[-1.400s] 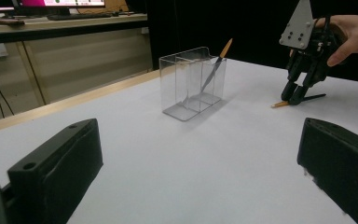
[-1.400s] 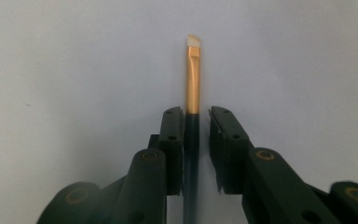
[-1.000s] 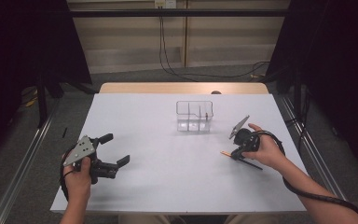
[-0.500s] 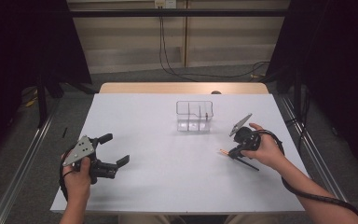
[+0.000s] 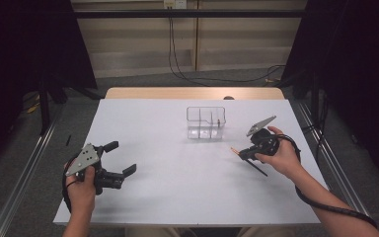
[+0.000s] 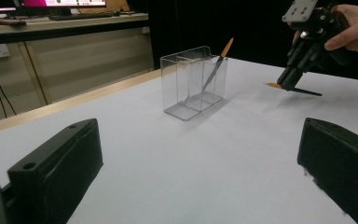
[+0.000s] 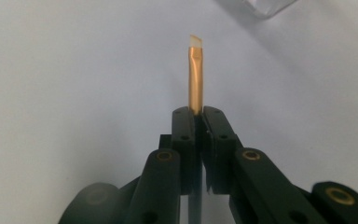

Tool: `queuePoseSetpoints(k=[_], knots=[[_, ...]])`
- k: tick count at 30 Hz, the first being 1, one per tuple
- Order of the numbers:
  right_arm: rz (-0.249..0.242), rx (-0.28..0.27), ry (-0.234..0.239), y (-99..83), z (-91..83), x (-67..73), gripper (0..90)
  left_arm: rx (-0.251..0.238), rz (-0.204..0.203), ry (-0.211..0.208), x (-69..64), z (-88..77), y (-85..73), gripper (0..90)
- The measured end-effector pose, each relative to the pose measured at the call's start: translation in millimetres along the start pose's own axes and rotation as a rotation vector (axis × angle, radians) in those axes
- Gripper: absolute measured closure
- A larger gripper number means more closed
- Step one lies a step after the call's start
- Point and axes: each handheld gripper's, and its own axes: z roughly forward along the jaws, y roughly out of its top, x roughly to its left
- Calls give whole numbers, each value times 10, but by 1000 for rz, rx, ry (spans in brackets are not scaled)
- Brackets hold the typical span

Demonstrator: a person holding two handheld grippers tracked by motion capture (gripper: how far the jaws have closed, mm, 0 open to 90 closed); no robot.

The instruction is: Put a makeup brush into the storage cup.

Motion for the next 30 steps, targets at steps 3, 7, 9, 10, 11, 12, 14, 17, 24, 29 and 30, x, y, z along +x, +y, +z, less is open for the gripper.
queuePoseSetpoints(k=[3, 7, 9, 10, 11, 12, 14, 17, 24, 29, 30], knots=[[22, -67, -6, -1, -44, -20, 845, 0, -1, -1, -1, 2, -1, 0], [41, -142, -13, 0, -91, -34, 845, 0, -1, 1, 1, -3, 1, 0], [49, -176, -16, 1, -105, -36, 845, -4, -3, 3, -1, -6, 4, 0], [51, -188, -20, 1, -110, -36, 845, -6, -3, 2, 0, -7, 6, 0], [57, -201, -16, 3, -116, -36, 845, -9, -4, 0, 0, -7, 7, 0], [58, -218, -20, 5, -119, -37, 845, -8, -3, 1, 0, -8, 8, 0], [64, -239, -21, 9, -128, -35, 845, -9, -5, 0, 0, -8, 7, 0], [75, -288, -29, 17, -140, -30, 845, -7, -3, 4, 2, -14, 8, 0], [91, -364, -52, 45, -148, -7, 846, -9, -2, 5, 1, -19, 12, 0], [105, -424, -65, 53, -149, -4, 845, -10, 0, 5, 3, -24, 15, 0], [111, -439, -69, 54, -153, -5, 845, -9, -1, 7, 3, -24, 14, 0]])
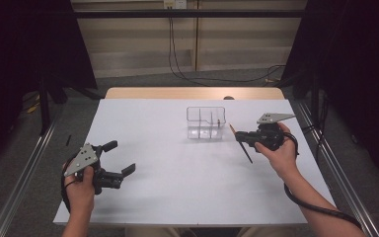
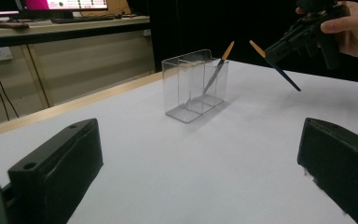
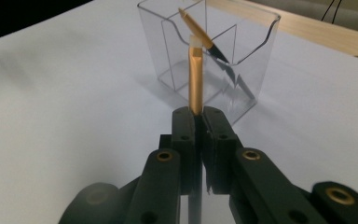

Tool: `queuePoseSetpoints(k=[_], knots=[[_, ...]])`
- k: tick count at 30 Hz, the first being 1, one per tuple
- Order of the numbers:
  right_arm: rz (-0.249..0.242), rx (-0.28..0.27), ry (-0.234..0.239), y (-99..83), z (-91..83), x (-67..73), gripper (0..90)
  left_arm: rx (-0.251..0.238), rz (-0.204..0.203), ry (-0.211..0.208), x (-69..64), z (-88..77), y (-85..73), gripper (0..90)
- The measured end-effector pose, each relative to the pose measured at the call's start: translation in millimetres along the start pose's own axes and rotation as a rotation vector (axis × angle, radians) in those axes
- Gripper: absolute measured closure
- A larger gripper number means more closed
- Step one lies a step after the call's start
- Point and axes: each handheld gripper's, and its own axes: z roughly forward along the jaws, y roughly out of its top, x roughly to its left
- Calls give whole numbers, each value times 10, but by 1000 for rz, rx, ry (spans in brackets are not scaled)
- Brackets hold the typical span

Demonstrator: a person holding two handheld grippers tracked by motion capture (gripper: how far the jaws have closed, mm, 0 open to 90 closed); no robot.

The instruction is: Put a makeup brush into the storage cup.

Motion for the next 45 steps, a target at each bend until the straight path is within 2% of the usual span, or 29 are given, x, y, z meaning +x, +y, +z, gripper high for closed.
queuePoseSetpoints(k=[4, 9, 19, 29, 35, 45], knots=[[14, -48, -16, 8, -13, -13, 846, -3, -1, -1, -1, -2, 2, 0], [45, -110, -13, 13, -15, -18, 845, 1, 1, 1, 3, -3, -3, 0], [42, -215, -29, 100, -22, -6, 845, 0, 1, 1, 2, -5, -1, 0], [73, -323, -47, 132, -24, -12, 845, 1, -1, 0, 6, -10, -7, 1], [78, -355, -54, 133, -18, -30, 845, -5, -3, 2, 9, -15, -6, 1], [67, -375, -60, 221, 15, -34, 845, -7, -7, 0, 9, -17, -6, 1]])
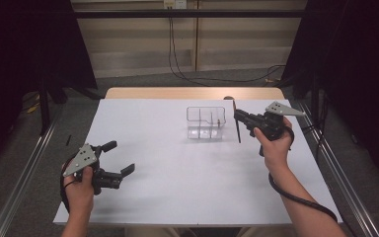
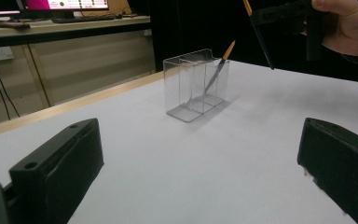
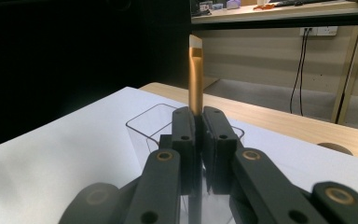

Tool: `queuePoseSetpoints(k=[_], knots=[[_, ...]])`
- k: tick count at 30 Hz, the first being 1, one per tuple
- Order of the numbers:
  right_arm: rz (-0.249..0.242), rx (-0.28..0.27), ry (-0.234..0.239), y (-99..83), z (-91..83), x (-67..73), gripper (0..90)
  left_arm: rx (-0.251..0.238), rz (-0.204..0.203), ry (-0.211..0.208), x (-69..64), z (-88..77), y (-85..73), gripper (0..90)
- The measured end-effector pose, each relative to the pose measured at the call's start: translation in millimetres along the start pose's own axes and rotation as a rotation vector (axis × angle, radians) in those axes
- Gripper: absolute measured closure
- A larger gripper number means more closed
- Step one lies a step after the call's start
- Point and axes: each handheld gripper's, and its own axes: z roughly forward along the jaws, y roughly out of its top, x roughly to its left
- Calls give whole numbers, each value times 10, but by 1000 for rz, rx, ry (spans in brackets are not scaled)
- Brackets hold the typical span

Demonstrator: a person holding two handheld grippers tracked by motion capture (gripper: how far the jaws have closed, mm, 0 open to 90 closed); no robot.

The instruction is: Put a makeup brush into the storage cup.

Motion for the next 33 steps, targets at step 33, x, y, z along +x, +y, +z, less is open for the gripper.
queuePoseSetpoints(k=[33], knots=[[6, -77, 11, 216, 151, -63, 845, 5, -6, -3, 12, 10, -25, 2]])
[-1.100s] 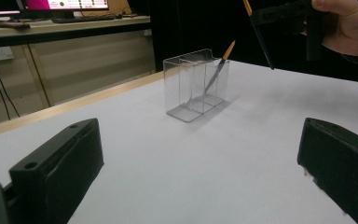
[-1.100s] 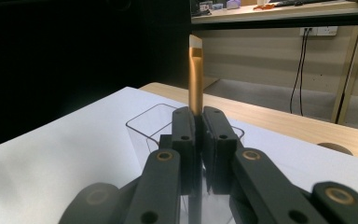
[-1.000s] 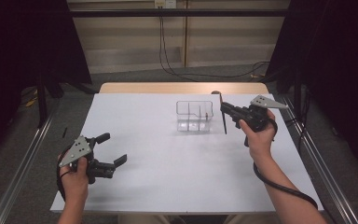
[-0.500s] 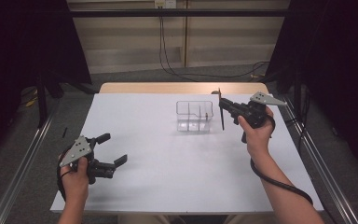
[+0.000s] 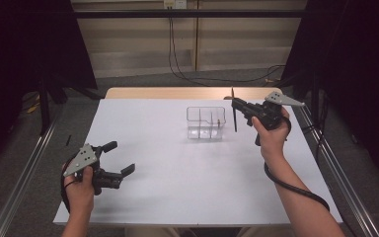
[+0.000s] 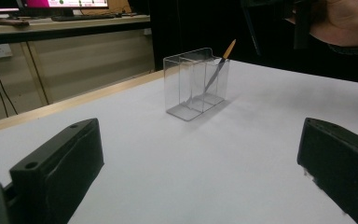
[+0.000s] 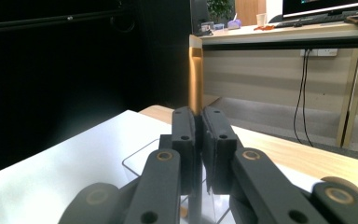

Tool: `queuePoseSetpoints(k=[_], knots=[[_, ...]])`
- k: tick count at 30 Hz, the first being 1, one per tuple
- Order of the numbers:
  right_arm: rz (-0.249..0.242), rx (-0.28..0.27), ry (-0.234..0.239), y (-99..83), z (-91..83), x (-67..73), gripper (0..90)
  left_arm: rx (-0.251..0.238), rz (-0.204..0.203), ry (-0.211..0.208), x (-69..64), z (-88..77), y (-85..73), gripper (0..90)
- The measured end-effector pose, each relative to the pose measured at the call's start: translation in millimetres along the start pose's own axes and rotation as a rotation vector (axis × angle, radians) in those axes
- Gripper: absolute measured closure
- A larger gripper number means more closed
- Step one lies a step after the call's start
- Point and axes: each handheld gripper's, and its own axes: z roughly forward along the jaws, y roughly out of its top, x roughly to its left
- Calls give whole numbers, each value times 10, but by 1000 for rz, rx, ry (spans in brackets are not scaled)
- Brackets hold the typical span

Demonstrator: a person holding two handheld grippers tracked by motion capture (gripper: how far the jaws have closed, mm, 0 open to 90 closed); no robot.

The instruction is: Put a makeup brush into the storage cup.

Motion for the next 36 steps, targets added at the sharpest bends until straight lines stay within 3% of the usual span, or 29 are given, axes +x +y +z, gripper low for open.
queuePoseSetpoints(k=[36], knots=[[-21, -54, -1, 217, 193, 0, 845, -1, -3, -4, 9, -3, -4, 3]])
